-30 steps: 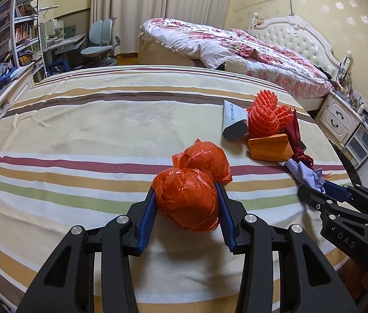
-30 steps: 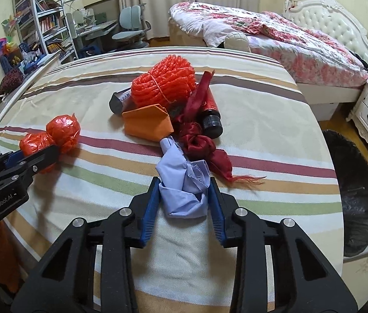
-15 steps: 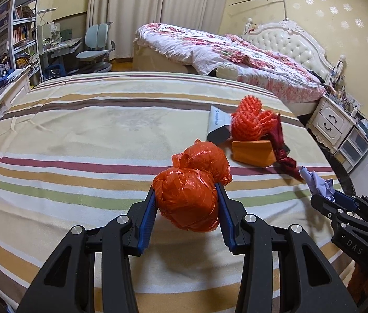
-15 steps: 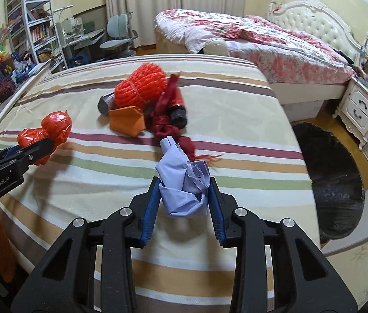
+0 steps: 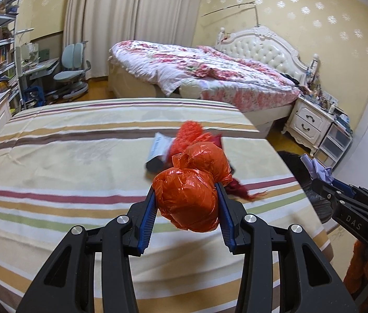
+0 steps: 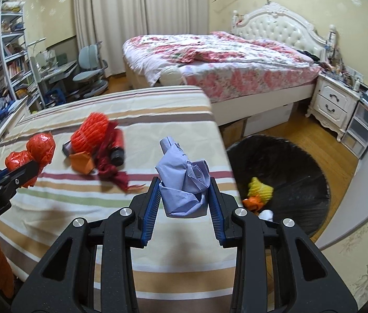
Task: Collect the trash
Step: 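Carry both items over the black bin and open both tools to drop them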
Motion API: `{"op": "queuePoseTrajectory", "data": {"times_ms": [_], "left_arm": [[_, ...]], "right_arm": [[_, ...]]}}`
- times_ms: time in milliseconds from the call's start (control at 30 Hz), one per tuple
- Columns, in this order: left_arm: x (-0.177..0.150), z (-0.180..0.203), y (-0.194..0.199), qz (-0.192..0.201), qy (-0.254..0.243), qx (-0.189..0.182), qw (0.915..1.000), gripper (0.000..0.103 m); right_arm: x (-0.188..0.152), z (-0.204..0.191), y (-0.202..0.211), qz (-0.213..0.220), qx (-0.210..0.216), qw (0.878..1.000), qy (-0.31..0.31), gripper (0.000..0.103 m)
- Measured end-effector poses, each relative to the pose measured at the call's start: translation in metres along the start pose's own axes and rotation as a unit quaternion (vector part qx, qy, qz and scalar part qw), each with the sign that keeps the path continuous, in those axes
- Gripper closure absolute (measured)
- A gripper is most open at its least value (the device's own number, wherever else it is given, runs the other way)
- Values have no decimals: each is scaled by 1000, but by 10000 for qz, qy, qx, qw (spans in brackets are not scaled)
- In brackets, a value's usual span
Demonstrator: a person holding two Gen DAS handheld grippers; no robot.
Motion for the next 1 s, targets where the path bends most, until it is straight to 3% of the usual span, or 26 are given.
{"op": "queuePoseTrajectory", "data": {"times_ms": [333, 500, 1000], "left_arm": [[30, 89, -5, 416, -534, -693, 9953, 60], [38, 128, -19, 400, -701, -928, 9924, 60], [38, 202, -65, 99, -1074, -1005, 9891, 60]], "right_arm": [[17, 65, 14, 426, -610, 9963, -419, 68], [20, 98, 13, 501, -866, 9932, -603, 68], [12, 165, -11, 361, -1104, 9877, -1047, 68]]}}
Point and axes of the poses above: each gripper's, at about its wrist camera, not at the fingertips, and y roughly against the way its jaws point, z to its right, x to its top, the point moved 3 cm from there along -y, roughly the way its jaws point, and after that the axes turned 11 degrees about x, right-handed, at the moved point
